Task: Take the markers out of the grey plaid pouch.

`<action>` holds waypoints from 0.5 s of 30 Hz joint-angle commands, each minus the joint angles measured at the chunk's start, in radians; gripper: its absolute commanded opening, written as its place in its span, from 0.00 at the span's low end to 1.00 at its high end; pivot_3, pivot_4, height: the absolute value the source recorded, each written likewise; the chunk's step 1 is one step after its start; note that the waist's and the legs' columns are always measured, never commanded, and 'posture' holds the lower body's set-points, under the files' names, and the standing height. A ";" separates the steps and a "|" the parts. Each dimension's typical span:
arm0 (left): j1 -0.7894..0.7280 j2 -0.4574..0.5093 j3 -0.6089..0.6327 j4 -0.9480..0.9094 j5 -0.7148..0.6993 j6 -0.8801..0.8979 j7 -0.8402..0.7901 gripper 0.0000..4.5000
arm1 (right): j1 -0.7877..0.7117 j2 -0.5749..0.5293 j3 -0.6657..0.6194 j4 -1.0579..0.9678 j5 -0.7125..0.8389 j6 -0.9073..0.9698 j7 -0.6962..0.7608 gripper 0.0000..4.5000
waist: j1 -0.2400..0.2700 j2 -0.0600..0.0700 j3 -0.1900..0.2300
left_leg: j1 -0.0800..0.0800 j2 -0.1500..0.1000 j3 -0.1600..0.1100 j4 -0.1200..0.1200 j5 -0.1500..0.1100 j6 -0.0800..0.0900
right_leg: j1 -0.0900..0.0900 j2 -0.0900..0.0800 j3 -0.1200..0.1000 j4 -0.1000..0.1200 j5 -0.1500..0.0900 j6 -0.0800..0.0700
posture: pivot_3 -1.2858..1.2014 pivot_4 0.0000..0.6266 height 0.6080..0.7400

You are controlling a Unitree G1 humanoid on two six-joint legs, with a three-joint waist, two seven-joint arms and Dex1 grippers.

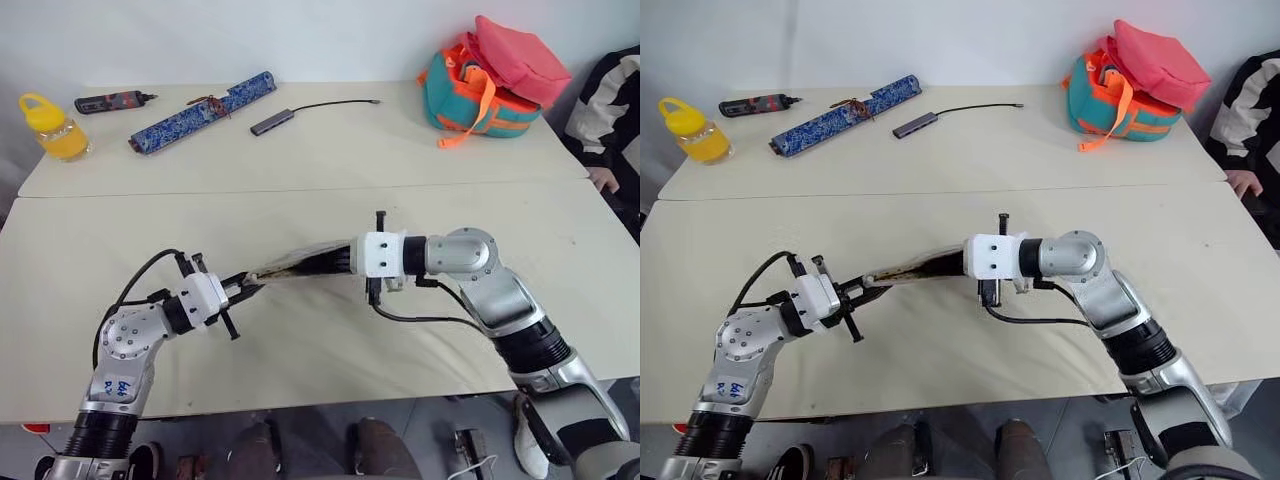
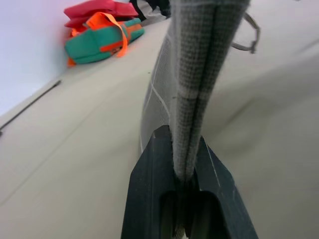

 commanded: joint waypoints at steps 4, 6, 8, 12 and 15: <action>-0.019 -0.008 -0.023 -0.054 0.039 0.013 0.029 0.00 | -0.017 -0.015 0.013 0.019 -0.058 -0.052 0.000 0.12 | 0.000 0.000 0.000 | 0.000 0.000 0.000 0.000 0.000 0.000 | 0.000 0.000 0.000 0.000 0.000 0.000 | 0.52 0.24 1.00; -0.018 -0.010 -0.026 -0.062 0.039 0.018 0.034 0.00 | -0.013 -0.018 0.016 0.021 -0.069 -0.061 0.003 0.26 | 0.000 0.000 0.000 | 0.000 0.000 0.000 0.000 0.000 0.000 | 0.000 0.000 0.000 0.000 0.000 0.000 | 0.52 0.24 1.00; -0.015 -0.012 -0.028 -0.065 0.038 0.021 0.036 0.00 | -0.010 -0.013 0.013 0.022 -0.067 -0.061 0.004 0.40 | 0.000 0.000 0.000 | 0.000 0.000 0.000 0.000 0.000 0.000 | 0.000 0.000 0.000 0.001 0.000 0.000 | 0.52 0.24 1.00; -0.013 -0.013 -0.027 -0.069 0.032 0.027 0.040 0.00 | -0.012 -0.008 0.010 0.028 -0.070 -0.065 -0.002 0.68 | 0.000 0.000 0.000 | 0.000 0.000 0.000 0.000 0.000 0.000 | 0.000 0.000 0.000 0.001 0.000 0.000 | 0.52 0.24 1.00; -0.013 -0.017 -0.025 -0.071 0.024 0.032 0.042 0.00 | -0.013 -0.005 0.008 0.031 -0.071 -0.060 -0.008 0.90 | 0.000 0.000 0.000 | 0.000 0.000 0.000 0.001 0.000 0.000 | 0.000 0.000 0.000 0.001 0.000 0.000 | 0.52 0.24 1.00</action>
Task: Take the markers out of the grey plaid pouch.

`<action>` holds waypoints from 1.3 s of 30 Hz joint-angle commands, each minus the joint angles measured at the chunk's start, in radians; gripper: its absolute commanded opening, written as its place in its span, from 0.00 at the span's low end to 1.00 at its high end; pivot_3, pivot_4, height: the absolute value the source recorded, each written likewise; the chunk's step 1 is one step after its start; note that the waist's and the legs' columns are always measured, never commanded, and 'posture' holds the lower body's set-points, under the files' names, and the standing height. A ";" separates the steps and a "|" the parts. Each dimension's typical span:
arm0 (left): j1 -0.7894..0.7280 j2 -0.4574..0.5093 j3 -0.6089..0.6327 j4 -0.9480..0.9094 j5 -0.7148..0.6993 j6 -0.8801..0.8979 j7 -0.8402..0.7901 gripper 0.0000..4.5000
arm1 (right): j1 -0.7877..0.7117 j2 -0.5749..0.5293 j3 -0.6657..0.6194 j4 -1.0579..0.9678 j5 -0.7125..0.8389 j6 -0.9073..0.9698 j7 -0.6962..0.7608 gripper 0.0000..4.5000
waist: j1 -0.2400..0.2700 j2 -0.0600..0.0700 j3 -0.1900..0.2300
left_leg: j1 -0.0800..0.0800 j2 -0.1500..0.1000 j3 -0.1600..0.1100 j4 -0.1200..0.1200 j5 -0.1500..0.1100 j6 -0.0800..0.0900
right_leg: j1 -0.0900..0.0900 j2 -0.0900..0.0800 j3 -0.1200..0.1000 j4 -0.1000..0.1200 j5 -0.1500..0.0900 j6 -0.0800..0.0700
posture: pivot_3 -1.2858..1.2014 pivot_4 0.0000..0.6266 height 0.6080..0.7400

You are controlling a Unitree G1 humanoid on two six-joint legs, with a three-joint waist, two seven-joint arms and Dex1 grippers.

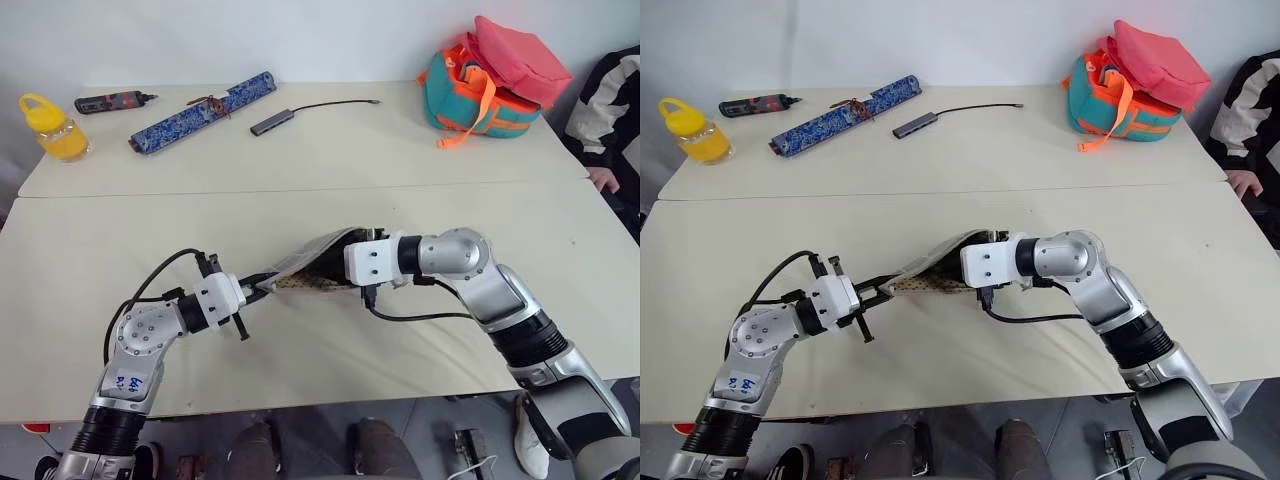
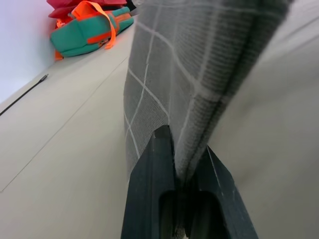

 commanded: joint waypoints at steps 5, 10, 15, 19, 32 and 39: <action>0.003 -0.009 0.007 -0.042 -0.027 -0.002 0.001 0.00 | 0.012 0.011 -0.027 -0.025 0.038 0.041 0.005 0.92 | 0.000 0.000 0.000 | 0.000 0.000 0.000 0.000 0.000 0.000 | 0.000 0.000 0.000 0.000 0.000 0.000 | 0.52 0.24 1.00; -0.001 -0.020 0.008 -0.048 -0.061 0.031 -0.004 0.00 | -0.001 0.005 -0.021 -0.045 0.030 0.033 0.006 0.65 | 0.001 0.000 0.000 | 0.000 0.000 0.000 0.001 0.000 0.000 | 0.000 0.000 0.000 0.001 0.000 0.000 | 0.52 0.24 1.00; 0.000 -0.034 0.013 -0.081 -0.156 0.147 -0.026 0.00 | -0.036 -0.025 -0.032 -0.089 0.078 0.095 0.087 0.65 | 0.000 0.000 0.000 | 0.000 0.000 0.000 0.001 0.000 0.000 | 0.000 0.000 0.000 0.002 0.000 0.000 | 0.52 0.24 1.00; -0.006 -0.049 0.014 -0.104 -0.206 0.242 -0.022 0.00 | -0.106 -0.081 -0.061 -0.077 0.122 0.048 0.167 0.65 | 0.001 0.000 0.000 | 0.000 0.000 0.000 0.001 0.000 0.000 | 0.000 0.000 0.000 0.001 0.000 0.000 | 0.52 0.24 1.00; -0.041 -0.106 0.001 -0.129 -0.213 0.337 0.006 0.00 | -0.175 -0.121 -0.028 -0.029 0.111 0.000 0.262 0.65 | 0.000 0.000 0.000 | 0.000 0.000 0.000 0.002 0.000 0.000 | 0.000 0.000 0.000 0.001 0.000 0.000 | 0.52 0.24 1.00; -0.030 -0.122 0.007 -0.133 -0.216 0.369 0.008 0.00 | -0.177 -0.124 0.008 0.013 0.080 -0.029 0.292 0.65 | 0.001 0.000 0.000 | 0.000 0.000 0.000 0.002 0.000 0.000 | 0.000 0.000 0.000 0.001 0.000 0.000 | 0.52 0.24 1.00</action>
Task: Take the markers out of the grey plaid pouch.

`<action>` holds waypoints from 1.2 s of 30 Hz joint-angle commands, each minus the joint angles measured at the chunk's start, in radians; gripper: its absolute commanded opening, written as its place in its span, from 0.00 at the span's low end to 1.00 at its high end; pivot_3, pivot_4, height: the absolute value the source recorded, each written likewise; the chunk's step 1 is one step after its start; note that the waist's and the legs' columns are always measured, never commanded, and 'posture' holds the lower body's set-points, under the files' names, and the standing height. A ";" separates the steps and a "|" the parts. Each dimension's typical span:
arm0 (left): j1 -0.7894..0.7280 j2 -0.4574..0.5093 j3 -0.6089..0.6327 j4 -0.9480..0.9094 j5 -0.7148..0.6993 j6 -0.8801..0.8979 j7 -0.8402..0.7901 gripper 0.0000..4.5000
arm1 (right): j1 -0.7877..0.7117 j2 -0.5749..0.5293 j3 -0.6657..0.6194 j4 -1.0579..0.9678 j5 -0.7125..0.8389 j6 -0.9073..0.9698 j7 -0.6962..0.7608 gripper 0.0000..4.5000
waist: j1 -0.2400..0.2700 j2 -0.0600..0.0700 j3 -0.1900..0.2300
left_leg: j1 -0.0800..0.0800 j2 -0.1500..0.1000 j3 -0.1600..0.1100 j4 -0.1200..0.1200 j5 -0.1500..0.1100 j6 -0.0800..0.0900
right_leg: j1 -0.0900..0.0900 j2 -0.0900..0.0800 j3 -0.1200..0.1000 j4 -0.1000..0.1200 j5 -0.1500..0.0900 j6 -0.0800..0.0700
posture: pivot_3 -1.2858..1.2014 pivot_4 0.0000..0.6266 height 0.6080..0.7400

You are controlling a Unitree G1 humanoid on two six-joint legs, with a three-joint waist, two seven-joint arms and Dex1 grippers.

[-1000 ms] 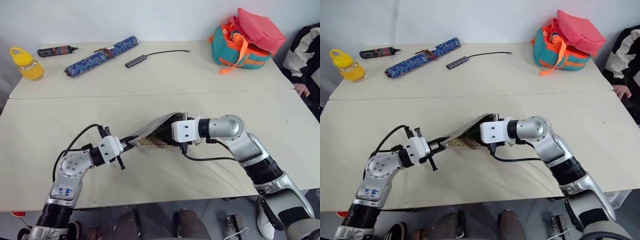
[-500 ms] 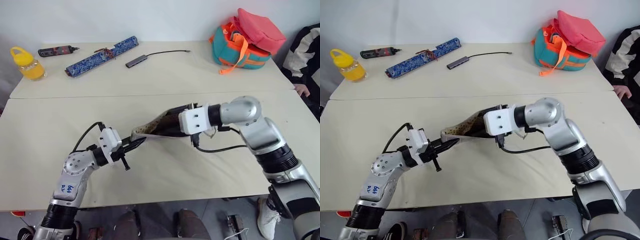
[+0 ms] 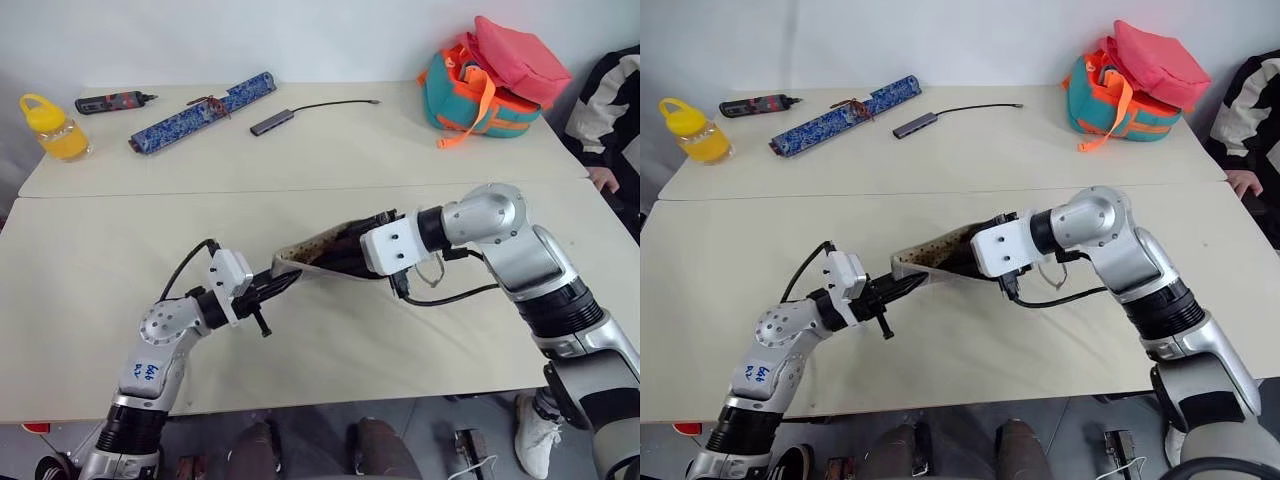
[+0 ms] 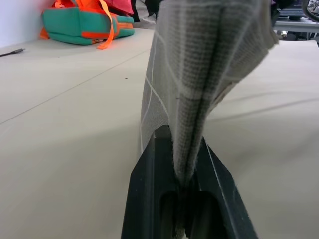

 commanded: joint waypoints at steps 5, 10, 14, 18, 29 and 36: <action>0.006 -0.033 0.000 -0.074 -0.055 0.040 -0.001 0.00 | -0.008 0.018 0.059 0.097 -0.139 -0.092 -0.052 0.65 | -0.001 0.000 0.000 | 0.000 0.000 0.000 0.001 0.000 0.000 | 0.001 0.000 0.000 0.000 0.000 0.000 | 0.52 0.24 1.00; 0.009 -0.039 -0.007 -0.084 -0.041 0.049 -0.005 0.00 | -0.016 0.038 0.080 0.150 -0.215 -0.109 -0.104 0.65 | -0.002 0.000 0.000 | 0.000 0.000 0.000 0.002 0.000 0.000 | 0.000 0.000 0.001 0.001 0.000 0.000 | 0.52 0.24 1.00; 0.015 -0.037 -0.001 -0.089 -0.042 0.052 -0.006 0.00 | -0.017 0.063 0.073 0.185 -0.255 -0.113 -0.164 0.65 | -0.001 0.000 0.000 | 0.000 0.000 0.000 0.002 0.000 0.000 | 0.000 0.000 0.001 0.001 0.000 0.000 | 0.52 0.24 1.00; 0.018 -0.036 0.000 -0.091 -0.043 0.057 -0.005 0.00 | -0.006 0.093 0.067 0.198 -0.276 -0.086 -0.208 0.61 | -0.002 0.000 0.000 | 0.000 0.000 0.000 0.002 0.000 0.000 | 0.000 0.000 0.001 0.001 0.000 0.000 | 0.52 0.24 1.00; 0.003 -0.015 0.030 -0.033 0.026 0.002 0.031 0.00 | -0.023 0.059 -0.034 0.101 -0.115 -0.057 -0.126 0.09 | -0.001 0.000 0.000 | 0.000 0.000 0.000 0.002 0.000 0.000 | 0.000 0.000 0.001 0.001 0.000 0.000 | 0.52 0.24 1.00; -0.013 -0.011 0.027 0.004 0.072 -0.050 0.041 0.00 | -0.010 0.039 -0.068 0.019 -0.016 -0.008 -0.064 0.09 | 0.000 0.000 0.000 | 0.000 0.000 0.000 0.002 0.000 0.000 | 0.001 0.000 0.000 0.000 0.000 0.000 | 0.52 0.24 1.00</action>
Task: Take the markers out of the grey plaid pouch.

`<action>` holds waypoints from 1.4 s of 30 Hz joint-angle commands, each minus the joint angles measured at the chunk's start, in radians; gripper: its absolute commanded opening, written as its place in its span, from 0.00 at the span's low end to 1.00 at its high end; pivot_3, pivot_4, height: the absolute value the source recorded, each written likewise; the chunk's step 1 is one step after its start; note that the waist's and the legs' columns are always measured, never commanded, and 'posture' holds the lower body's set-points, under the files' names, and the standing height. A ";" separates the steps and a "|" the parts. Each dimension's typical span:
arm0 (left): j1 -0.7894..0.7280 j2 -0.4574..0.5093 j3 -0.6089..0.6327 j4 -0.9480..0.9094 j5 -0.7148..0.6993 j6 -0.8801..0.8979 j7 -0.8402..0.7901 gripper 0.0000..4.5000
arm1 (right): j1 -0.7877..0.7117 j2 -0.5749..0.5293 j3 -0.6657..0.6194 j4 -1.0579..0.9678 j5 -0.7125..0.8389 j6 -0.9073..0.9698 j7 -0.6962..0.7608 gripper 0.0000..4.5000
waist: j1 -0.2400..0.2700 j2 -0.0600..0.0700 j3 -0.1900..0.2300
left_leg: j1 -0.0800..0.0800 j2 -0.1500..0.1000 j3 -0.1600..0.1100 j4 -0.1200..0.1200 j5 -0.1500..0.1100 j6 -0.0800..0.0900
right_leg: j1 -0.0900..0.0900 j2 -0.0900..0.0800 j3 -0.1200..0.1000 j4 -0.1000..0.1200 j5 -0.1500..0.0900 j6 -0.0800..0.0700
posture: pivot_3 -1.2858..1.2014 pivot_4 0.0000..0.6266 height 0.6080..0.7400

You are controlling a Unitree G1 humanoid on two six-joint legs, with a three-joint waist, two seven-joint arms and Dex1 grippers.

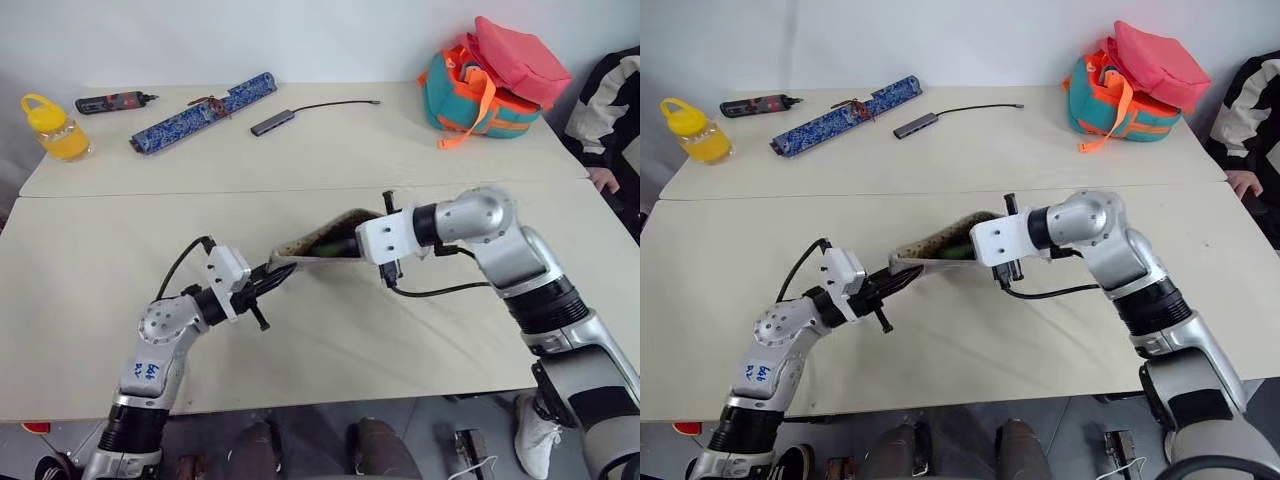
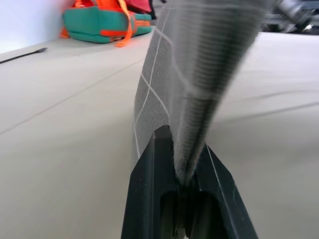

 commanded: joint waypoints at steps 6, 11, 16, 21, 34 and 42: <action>-0.002 0.014 -0.006 0.006 0.049 -0.064 -0.001 0.00 | -0.021 -0.003 -0.056 -0.053 0.079 0.029 -0.006 0.09 | 0.001 0.000 0.000 | 0.000 0.000 0.000 0.000 0.000 0.000 | 0.000 0.000 0.000 0.000 0.000 0.000 | 0.52 0.24 1.00; -0.021 0.049 0.051 0.068 0.074 -0.114 0.025 0.00 | -0.031 0.009 -0.141 -0.094 0.225 0.124 0.000 0.09 | 0.000 0.000 0.000 | 0.000 0.000 0.000 0.000 0.000 0.000 | 0.000 0.000 0.000 0.000 0.000 0.000 | 0.52 0.24 1.00; -0.044 0.084 0.094 0.139 0.082 -0.169 0.036 0.00 | -0.007 0.026 -0.174 -0.168 0.309 0.200 -0.018 0.09 | -0.001 0.000 0.000 | 0.000 0.001 0.000 -0.001 0.000 0.000 | 0.000 0.000 0.000 0.000 0.000 0.000 | 0.52 0.24 1.00; -0.049 0.105 0.144 0.181 0.059 -0.178 0.045 0.00 | -0.039 0.057 -0.267 -0.149 0.375 0.230 -0.111 0.09 | 0.001 0.000 0.000 | 0.000 0.001 0.000 -0.001 0.000 0.000 | -0.001 0.000 0.000 0.000 0.000 0.000 | 0.52 0.24 1.00; -0.012 0.067 0.121 0.112 0.012 -0.136 0.017 0.00 | 0.014 -0.108 -0.131 0.257 -0.093 -0.256 -0.352 0.09 | 0.001 0.000 0.000 | 0.000 -0.001 0.001 -0.002 0.000 0.000 | -0.001 -0.001 -0.001 -0.001 0.000 0.000 | 0.52 0.24 1.00; -0.008 0.064 0.123 0.103 0.009 -0.127 0.012 0.00 | 0.080 -0.124 -0.087 0.466 -0.258 -0.283 -0.518 0.09 | -0.012 0.001 0.001 | 0.000 0.000 0.002 -0.002 0.000 0.000 | -0.002 0.000 0.001 0.000 0.000 0.000 | 0.52 0.24 1.00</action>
